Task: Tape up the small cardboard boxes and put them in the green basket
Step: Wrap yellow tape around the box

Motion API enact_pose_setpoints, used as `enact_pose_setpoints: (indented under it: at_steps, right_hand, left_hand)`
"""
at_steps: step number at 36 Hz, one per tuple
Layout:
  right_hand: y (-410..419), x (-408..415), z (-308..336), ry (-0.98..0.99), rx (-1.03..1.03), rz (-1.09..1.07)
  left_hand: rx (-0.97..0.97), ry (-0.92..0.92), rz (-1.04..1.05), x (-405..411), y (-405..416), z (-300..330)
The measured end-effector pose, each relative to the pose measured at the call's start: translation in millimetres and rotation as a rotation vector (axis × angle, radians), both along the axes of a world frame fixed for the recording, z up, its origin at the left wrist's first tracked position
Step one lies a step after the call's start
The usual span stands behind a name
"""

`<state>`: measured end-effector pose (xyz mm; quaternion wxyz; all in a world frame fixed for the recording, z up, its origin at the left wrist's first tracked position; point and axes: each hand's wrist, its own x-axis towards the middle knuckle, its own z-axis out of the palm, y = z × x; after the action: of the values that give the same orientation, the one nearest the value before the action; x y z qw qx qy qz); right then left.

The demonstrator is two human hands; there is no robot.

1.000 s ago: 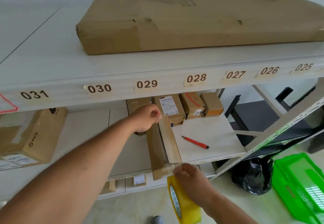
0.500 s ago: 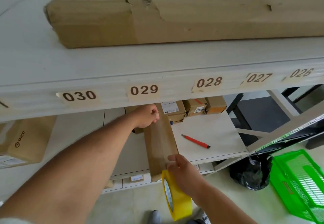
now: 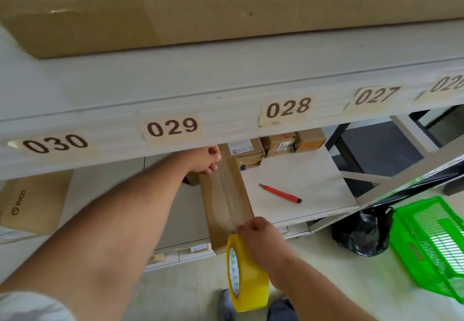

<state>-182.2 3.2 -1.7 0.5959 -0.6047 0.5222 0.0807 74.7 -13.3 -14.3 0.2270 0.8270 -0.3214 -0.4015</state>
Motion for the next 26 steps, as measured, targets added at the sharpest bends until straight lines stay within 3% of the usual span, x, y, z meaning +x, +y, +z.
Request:
enact_pose_setpoints:
  at_steps: [8,15,26]
  right_hand:
    - [2.2,-6.2,3.9,0.006,-0.083,-0.076]
    - [8.2,-24.1,3.7,0.004,0.080,-0.176]
    - [15.3,-19.9,-14.0,0.169,-0.143,0.135]
  left_hand:
    - [0.038,0.089,0.090,5.5,-7.5,-5.9]
    - [0.091,0.151,0.114,6.0,-13.2,-8.0]
    - [0.053,0.182,0.055,5.8,-16.3,-4.1]
